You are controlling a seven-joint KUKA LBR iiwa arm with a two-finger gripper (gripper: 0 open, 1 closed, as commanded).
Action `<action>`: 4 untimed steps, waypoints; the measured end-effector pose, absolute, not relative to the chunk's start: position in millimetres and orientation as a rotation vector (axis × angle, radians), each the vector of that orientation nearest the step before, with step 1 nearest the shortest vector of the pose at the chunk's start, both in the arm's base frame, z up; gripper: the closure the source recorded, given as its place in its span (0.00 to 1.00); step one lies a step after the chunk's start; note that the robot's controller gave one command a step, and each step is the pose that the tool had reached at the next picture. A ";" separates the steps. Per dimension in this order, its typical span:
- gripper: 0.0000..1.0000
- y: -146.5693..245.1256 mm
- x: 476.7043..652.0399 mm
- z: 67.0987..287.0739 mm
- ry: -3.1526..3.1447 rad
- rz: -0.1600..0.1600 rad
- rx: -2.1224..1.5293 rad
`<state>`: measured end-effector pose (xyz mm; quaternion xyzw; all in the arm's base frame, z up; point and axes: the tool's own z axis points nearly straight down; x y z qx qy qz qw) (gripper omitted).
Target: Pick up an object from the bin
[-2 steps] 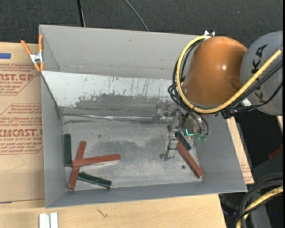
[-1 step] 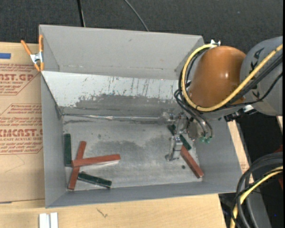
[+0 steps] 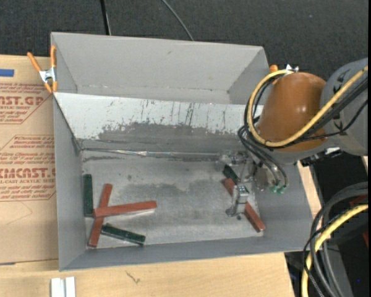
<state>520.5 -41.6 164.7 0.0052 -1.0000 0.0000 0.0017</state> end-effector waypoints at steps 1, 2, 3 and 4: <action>0.00 -58.1 519.4 134.7 -3.142 0.001 0.126; 0.00 -92.8 522.3 95.4 -3.113 0.000 0.439; 0.00 -107.9 543.8 73.8 -3.081 0.000 0.618; 0.00 -108.6 573.5 76.5 -3.018 -0.002 0.874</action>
Offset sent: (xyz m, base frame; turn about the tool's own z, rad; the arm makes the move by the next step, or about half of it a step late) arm 0.0032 -0.0797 -0.0947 -0.3669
